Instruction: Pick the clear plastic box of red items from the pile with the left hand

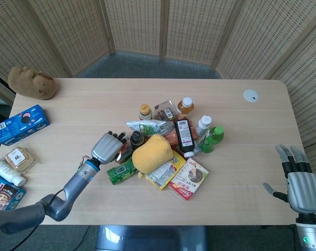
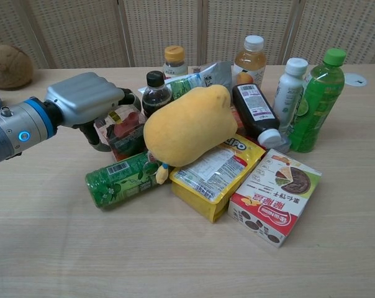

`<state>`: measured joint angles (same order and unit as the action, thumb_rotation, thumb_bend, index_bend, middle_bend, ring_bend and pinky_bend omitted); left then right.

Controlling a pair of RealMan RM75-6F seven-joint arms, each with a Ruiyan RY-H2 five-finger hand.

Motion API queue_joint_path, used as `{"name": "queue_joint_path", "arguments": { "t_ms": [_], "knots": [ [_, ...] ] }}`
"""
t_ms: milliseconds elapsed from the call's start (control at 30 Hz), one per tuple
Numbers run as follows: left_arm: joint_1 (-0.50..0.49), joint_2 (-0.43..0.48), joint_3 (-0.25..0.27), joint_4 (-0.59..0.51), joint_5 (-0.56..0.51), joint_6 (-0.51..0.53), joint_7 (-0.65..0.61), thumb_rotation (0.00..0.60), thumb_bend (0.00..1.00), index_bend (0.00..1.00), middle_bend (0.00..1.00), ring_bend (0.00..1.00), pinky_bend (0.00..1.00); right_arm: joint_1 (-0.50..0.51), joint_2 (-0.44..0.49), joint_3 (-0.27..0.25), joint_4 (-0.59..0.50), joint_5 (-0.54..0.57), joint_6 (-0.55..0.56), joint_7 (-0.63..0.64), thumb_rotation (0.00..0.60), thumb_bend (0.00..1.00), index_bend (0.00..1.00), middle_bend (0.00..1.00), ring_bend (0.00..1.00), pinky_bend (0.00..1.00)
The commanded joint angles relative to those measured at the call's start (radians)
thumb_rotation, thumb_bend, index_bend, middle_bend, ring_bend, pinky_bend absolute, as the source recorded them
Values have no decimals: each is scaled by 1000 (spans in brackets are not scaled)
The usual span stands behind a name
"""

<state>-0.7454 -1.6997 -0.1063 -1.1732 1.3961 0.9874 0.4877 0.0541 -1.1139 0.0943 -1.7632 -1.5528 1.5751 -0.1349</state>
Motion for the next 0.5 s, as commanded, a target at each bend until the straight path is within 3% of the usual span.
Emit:
{"name": "queue_joint_path", "arguments": {
  "t_ms": [33, 267, 400, 500],
  "knots": [
    [4, 16, -1, -23, 4, 12, -18, 600, 0, 859, 810, 741, 708, 0, 1, 0, 0, -1, 1, 1, 600, 0, 0, 0, 0, 0],
    [14, 211, -53, -296, 11, 78, 2, 600, 0, 860, 813, 742, 709, -2, 1, -5, -4, -6, -1, -1, 600, 0, 0, 0, 0, 0],
    [18, 370, -112, -515, -25, 102, 67, 600, 0, 860, 814, 741, 709, 0, -1, -12, -11, -17, -4, -6, 600, 0, 0, 0, 0, 0],
    [17, 455, -149, -622, -39, 122, 111, 600, 0, 860, 814, 742, 710, 0, -1, -16, -19, -27, -4, -8, 600, 0, 0, 0, 0, 0]
  ]
}}
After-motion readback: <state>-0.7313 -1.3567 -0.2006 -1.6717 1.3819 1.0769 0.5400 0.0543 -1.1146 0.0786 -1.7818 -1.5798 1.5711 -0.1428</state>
